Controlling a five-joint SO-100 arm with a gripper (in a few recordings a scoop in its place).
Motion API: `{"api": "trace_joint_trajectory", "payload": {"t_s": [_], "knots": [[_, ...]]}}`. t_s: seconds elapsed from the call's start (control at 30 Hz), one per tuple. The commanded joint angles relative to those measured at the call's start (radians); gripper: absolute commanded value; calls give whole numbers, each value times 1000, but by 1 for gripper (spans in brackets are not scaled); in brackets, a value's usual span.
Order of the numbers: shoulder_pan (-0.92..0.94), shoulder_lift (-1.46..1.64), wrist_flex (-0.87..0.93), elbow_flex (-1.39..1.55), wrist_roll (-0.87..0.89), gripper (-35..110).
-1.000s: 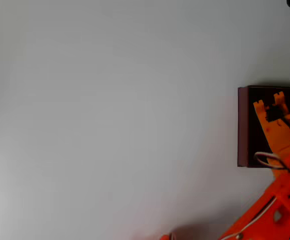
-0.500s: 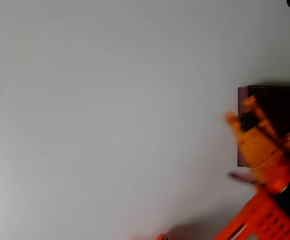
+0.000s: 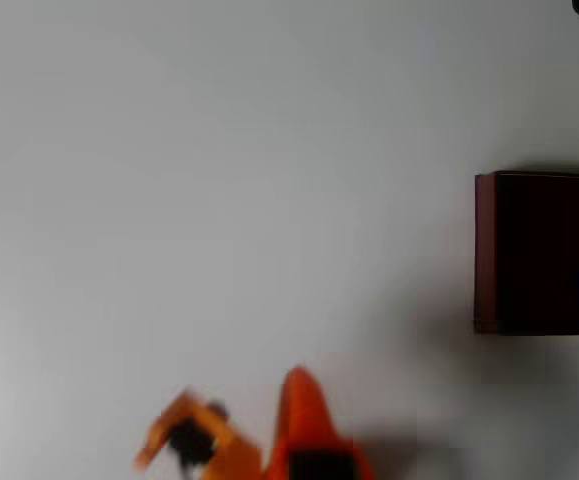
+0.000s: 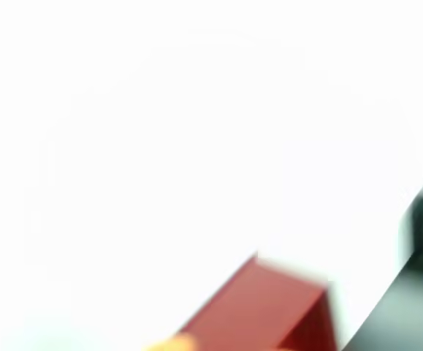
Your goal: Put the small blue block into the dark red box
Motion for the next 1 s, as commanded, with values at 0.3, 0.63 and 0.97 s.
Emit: {"api": "trace_joint_trajectory", "payload": {"t_s": [0.3, 0.63, 0.97], "knots": [[-609, 399, -114, 364, -110, 0], [-834, 399, -179, 591, -304, 0], [-841, 400, -225, 773, -282, 0]]}}
